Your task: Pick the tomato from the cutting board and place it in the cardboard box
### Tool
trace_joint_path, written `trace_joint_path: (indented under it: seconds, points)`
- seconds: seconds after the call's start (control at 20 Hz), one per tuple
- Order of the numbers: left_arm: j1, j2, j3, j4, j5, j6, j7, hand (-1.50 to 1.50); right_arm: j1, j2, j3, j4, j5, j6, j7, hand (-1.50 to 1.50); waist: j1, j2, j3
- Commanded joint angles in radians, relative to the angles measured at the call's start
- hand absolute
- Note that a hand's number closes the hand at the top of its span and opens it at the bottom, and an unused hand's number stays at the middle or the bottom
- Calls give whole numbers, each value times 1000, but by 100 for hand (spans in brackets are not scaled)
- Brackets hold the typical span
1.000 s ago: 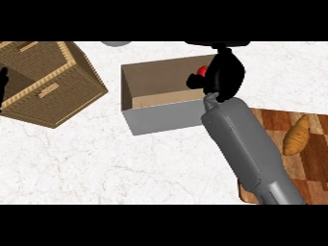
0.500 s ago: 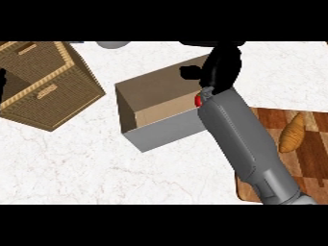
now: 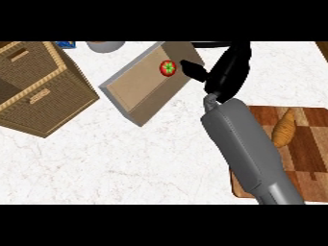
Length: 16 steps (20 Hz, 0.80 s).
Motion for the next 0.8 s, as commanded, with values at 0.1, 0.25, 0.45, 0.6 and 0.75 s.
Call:
trace_joint_path:
  seconds: [0.1,0.25,0.45,0.6,0.75]
  points:
    - [66,-39,-2,76,16,-21,20,0,192,4,26,-255,49,-41,66,-150,-51,-1,-24]
    - [112,-41,14,64,16,-12,16,0,338,-10,29,-397,78,-16,68,-150,-73,-8,-25]
    - [131,-55,14,64,-1,2,5,0,504,-23,80,-587,98,39,66,-150,-79,-6,-25]
    - [137,-41,24,38,18,-27,13,0,640,-75,109,-729,101,68,54,-150,-74,-5,-25]
    - [143,-65,13,19,-9,7,23,0,790,-107,193,-870,93,131,54,-150,-90,-7,-25]
